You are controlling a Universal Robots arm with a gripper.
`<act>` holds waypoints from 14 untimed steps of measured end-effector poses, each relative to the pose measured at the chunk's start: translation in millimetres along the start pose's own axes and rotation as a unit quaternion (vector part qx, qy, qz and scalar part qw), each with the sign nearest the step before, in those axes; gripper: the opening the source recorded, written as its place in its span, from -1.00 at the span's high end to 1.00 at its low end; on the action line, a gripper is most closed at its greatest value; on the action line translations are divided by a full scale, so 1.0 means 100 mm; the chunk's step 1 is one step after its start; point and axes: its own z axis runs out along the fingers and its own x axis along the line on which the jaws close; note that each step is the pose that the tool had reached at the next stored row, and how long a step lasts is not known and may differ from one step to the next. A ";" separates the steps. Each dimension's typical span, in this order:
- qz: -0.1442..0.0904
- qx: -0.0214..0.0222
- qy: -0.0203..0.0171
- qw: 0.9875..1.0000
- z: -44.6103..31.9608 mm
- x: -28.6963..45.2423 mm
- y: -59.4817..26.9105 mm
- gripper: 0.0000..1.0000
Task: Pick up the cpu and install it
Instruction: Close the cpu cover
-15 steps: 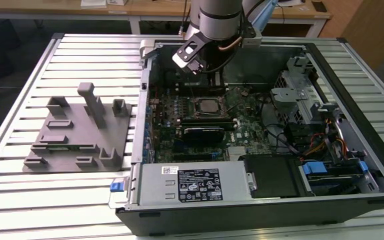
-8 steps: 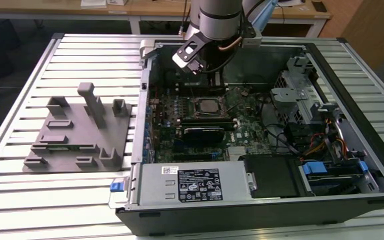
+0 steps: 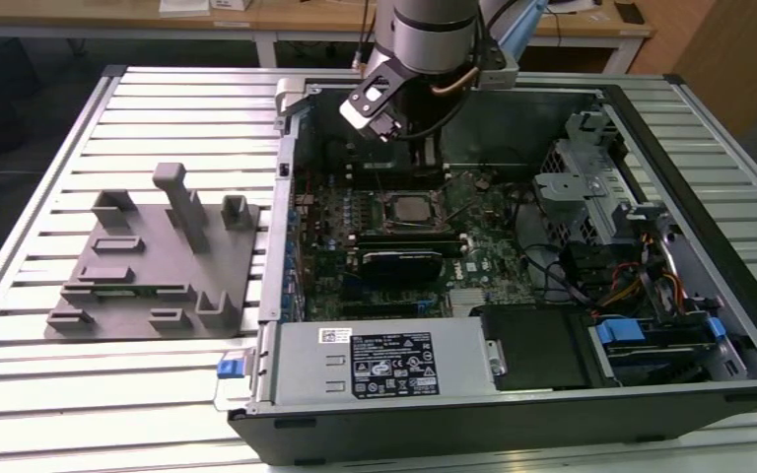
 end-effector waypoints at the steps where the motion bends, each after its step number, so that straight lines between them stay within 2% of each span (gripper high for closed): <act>1: 0.000 0.000 0.000 1.000 -0.020 0.000 0.001 0.79; 5: 0.000 0.000 0.000 1.000 -0.079 0.001 0.004 0.79; 14: 0.000 0.000 0.000 1.000 -0.085 0.002 0.019 0.79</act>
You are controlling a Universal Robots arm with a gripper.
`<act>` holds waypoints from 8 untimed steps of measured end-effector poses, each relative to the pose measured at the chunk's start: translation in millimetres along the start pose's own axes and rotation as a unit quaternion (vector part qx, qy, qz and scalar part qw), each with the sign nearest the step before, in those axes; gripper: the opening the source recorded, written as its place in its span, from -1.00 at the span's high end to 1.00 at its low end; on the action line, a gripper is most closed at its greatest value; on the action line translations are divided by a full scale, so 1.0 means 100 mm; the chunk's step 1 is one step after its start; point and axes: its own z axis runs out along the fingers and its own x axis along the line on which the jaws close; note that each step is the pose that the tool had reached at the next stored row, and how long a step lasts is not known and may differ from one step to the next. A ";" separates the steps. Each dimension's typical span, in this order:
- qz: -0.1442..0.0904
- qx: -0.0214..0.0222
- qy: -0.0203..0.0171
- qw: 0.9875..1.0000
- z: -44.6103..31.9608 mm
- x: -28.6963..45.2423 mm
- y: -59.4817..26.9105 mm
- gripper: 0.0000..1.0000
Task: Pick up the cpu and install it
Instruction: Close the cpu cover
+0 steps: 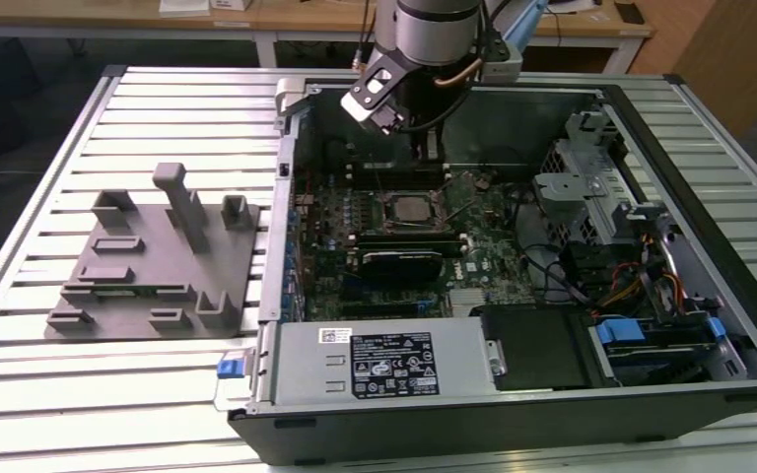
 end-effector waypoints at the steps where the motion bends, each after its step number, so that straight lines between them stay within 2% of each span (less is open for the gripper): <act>1: 0.000 0.000 0.000 1.000 0.000 0.001 0.005 0.79; 8: 0.000 0.000 0.000 1.000 0.003 0.013 0.045 0.79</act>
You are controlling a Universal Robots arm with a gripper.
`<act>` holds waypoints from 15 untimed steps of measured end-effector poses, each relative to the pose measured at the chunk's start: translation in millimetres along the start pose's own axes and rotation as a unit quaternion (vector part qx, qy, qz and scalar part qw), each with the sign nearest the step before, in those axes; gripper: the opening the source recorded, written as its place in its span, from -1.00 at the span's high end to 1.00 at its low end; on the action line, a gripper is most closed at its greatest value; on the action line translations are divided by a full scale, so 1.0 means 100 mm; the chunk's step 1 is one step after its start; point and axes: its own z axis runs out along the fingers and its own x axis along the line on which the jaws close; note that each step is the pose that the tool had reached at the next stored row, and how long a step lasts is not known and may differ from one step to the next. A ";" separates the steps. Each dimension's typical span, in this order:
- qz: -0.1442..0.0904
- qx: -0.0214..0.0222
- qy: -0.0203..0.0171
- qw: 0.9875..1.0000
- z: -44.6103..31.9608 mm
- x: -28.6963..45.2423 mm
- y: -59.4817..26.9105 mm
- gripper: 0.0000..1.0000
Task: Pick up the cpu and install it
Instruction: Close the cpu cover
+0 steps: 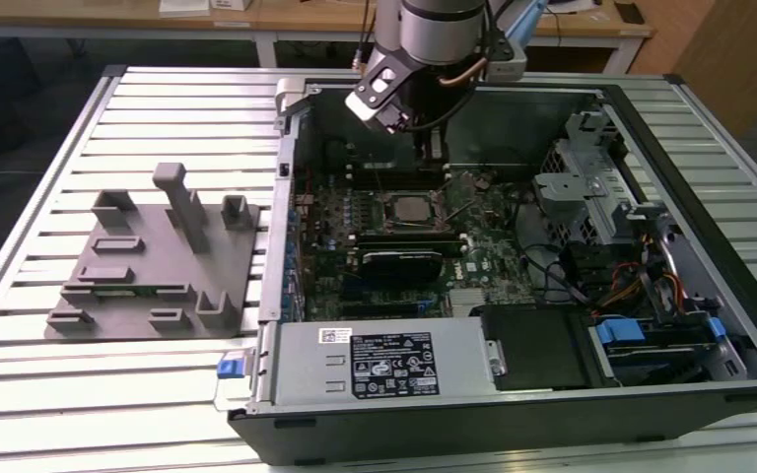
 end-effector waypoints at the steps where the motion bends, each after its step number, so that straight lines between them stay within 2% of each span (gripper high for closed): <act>1: 0.000 0.000 0.000 1.000 0.000 0.002 0.004 0.79; 8: 0.000 0.000 0.000 1.000 0.004 0.028 0.061 0.79; 15: 0.000 0.001 0.000 1.000 0.011 0.057 0.193 0.79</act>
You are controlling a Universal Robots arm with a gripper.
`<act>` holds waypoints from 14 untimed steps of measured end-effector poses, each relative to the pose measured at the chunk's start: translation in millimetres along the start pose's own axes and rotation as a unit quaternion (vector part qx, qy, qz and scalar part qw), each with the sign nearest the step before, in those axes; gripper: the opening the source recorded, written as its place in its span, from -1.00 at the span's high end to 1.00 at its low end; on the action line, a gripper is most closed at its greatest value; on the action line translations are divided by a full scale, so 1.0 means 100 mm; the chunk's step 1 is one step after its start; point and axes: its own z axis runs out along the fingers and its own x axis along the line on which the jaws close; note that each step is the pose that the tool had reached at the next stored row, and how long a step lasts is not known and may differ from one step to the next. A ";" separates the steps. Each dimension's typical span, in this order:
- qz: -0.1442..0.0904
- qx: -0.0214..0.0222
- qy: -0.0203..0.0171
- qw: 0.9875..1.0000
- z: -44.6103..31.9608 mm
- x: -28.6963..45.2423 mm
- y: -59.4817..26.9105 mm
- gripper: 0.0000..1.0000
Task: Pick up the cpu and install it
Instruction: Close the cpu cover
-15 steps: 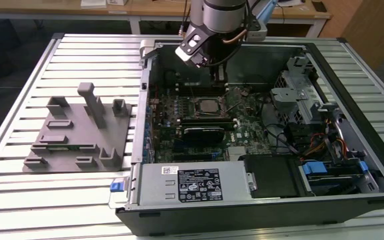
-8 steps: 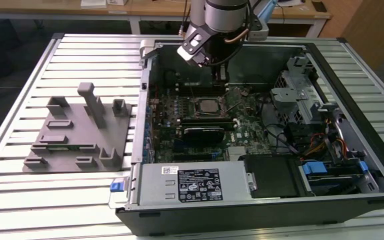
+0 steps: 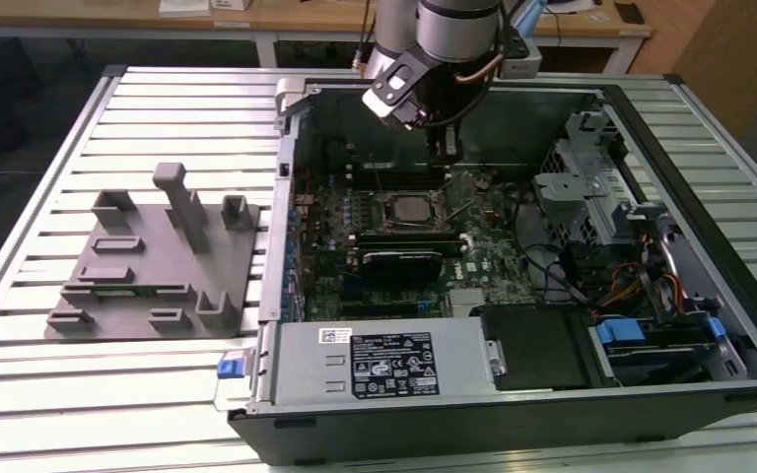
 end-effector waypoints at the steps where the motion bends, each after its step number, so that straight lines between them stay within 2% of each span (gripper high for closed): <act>1: 0.000 0.000 0.000 1.000 0.001 0.004 0.020 0.79; 14: 0.000 0.000 0.000 1.000 0.011 0.033 0.215 0.79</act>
